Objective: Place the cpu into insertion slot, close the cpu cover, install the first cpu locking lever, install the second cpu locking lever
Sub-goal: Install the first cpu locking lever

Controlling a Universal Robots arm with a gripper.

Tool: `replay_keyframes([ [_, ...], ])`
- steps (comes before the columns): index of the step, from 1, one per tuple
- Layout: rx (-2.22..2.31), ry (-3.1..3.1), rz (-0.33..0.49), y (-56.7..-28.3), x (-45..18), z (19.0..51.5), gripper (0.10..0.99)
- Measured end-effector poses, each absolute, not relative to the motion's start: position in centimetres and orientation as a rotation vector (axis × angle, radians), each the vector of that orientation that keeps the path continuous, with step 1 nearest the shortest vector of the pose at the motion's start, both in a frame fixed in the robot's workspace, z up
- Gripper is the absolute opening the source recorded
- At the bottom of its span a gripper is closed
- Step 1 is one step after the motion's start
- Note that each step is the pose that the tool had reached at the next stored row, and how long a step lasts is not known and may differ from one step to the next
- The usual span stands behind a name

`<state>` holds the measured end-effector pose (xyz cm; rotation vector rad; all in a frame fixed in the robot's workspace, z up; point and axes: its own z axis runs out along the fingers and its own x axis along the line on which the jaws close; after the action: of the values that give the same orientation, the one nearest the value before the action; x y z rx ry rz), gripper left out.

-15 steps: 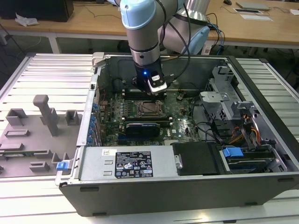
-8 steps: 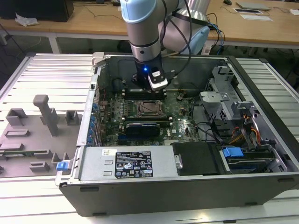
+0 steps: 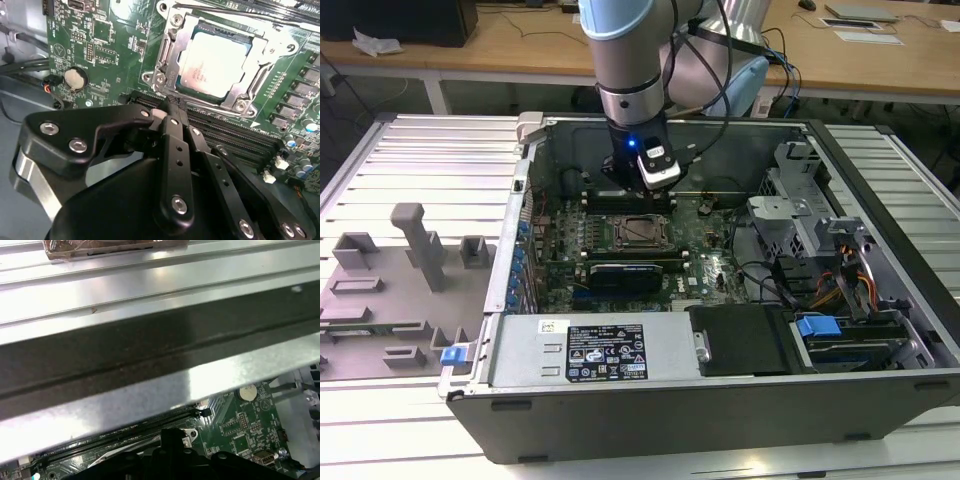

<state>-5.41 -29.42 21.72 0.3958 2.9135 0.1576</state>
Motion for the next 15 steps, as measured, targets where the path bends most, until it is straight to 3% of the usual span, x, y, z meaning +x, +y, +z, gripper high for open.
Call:
replay_keyframes([
  [7, 0.406, 2.987, 0.094, -29.9, -5.3, 21.6, 0.106],
  [15, 0.402, 2.988, 0.032, -32.2, -5.3, 21.5, 0.106],
])
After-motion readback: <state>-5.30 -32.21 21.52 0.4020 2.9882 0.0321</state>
